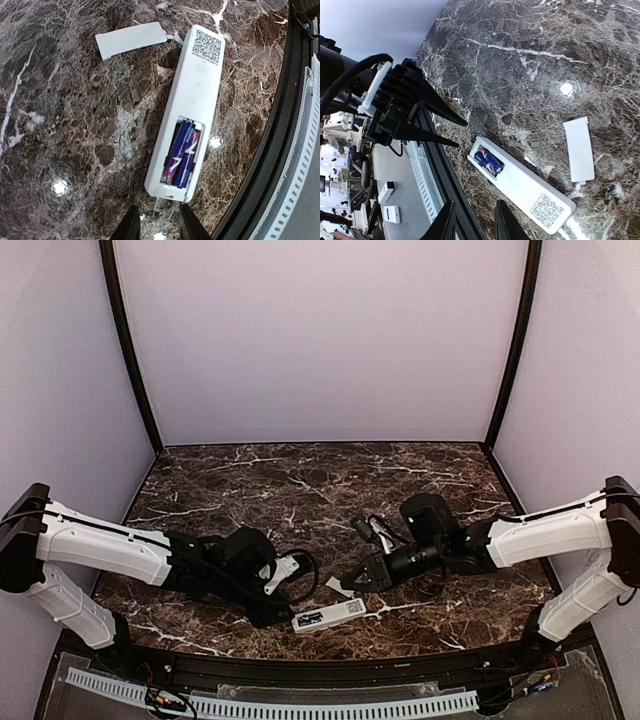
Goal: Load the batteries into the remote control
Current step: Load the battery into the battery compartment.
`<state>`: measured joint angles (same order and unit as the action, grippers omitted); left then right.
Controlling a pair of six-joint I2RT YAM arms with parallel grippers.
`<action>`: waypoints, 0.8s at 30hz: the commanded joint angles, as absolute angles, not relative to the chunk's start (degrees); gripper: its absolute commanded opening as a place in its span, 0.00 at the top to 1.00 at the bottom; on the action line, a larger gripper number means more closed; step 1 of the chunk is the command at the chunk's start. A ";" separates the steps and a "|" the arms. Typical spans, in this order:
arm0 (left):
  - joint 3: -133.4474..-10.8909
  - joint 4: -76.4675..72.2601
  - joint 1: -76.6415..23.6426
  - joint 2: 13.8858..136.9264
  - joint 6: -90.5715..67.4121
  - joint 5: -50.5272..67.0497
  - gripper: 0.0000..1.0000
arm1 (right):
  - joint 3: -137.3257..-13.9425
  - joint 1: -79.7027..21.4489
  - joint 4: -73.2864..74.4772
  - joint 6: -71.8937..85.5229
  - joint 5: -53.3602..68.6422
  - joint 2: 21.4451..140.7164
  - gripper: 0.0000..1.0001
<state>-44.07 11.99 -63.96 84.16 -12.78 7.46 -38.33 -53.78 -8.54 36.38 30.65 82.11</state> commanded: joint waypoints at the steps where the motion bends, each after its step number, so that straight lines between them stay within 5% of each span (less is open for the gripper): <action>1: -40.77 6.26 -63.78 82.47 -21.27 7.95 0.73 | -41.03 -56.35 -7.84 37.45 31.81 85.88 0.75; 24: -33.65 -6.82 -64.29 84.55 -29.48 8.31 0.73 | -43.77 -60.55 -16.16 43.83 31.73 98.84 0.82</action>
<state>-34.63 -4.23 -63.92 84.16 -28.21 8.14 -42.09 -59.72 -14.52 43.20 32.32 97.58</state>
